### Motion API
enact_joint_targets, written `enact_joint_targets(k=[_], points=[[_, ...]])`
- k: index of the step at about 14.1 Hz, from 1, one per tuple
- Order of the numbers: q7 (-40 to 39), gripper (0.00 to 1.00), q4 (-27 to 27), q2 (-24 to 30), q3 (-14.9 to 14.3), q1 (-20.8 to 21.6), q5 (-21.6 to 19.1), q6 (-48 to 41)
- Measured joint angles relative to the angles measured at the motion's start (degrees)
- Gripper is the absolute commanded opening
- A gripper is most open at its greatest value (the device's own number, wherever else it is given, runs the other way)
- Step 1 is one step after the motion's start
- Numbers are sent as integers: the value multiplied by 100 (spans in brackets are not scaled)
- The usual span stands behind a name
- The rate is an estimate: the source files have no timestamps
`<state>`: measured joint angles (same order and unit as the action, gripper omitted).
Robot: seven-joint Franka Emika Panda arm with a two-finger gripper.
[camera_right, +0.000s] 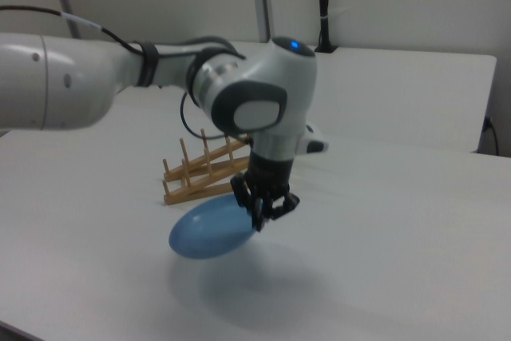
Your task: Pick plate from plate rack
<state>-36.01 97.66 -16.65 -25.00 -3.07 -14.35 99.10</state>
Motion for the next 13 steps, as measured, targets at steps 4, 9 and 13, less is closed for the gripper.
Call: enact_joint_targets(k=[4, 9, 13], points=[[-69, 0, 371, -268, 2, 26, 8, 661], [-131, 78, 571, -404, 1, 19, 322, 1210], [-154, 91, 665, -419, -4, -93, 632, 1298]])
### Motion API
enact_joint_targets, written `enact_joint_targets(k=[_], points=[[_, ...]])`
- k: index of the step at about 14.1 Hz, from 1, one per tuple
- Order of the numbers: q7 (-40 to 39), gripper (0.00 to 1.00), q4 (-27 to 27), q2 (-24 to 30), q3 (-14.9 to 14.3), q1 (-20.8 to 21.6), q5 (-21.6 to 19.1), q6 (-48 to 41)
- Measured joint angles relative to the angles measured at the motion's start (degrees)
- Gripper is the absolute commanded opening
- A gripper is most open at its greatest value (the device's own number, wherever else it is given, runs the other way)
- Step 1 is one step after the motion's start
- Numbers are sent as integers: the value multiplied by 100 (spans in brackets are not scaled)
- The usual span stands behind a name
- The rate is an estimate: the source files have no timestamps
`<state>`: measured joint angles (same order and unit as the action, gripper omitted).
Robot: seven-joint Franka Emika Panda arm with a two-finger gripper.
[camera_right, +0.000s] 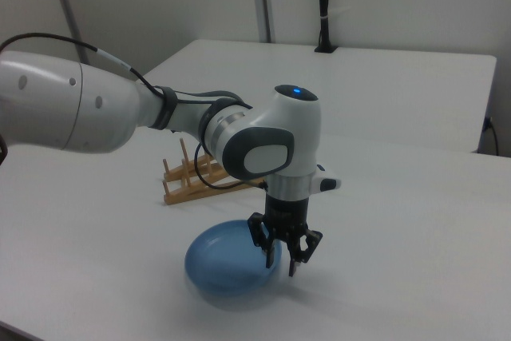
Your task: Pick plate from plate rack
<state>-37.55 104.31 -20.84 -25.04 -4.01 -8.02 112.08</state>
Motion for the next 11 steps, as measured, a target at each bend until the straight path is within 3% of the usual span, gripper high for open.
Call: enact_joint_targets(k=[2, 6, 9, 11], points=[[84, 100, -21, 15, -1, -14, 9, 4], [1233, 100, -217, 454, 105, 216, 259, -81], [2232, 100, -379, 1082, 649, 356, 830, -786], [2859, 100, -443, 1438, 1072, 404, 1003, -1118]])
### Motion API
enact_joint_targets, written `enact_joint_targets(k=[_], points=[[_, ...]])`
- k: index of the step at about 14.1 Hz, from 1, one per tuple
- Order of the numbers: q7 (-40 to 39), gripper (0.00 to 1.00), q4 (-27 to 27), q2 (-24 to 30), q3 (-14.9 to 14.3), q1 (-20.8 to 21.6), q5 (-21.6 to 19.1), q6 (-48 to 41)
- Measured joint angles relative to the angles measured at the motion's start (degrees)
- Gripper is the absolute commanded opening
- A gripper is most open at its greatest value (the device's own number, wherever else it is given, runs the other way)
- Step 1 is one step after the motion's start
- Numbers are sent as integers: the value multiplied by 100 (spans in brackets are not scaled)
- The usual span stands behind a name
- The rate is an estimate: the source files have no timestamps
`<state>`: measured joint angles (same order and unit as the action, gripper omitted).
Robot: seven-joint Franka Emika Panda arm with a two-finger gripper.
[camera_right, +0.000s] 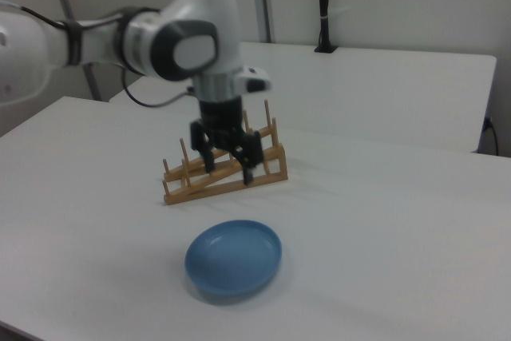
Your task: Pick plate from plate rack
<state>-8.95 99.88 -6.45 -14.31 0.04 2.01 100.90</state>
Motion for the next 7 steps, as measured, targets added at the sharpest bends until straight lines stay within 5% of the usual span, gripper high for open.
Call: enact_joint_targets(k=[4, 7], points=[[726, 100, -4, 351, 727, 40, 198, -287], [1115, 100, -67, 362, 862, 104, 201, -289]])
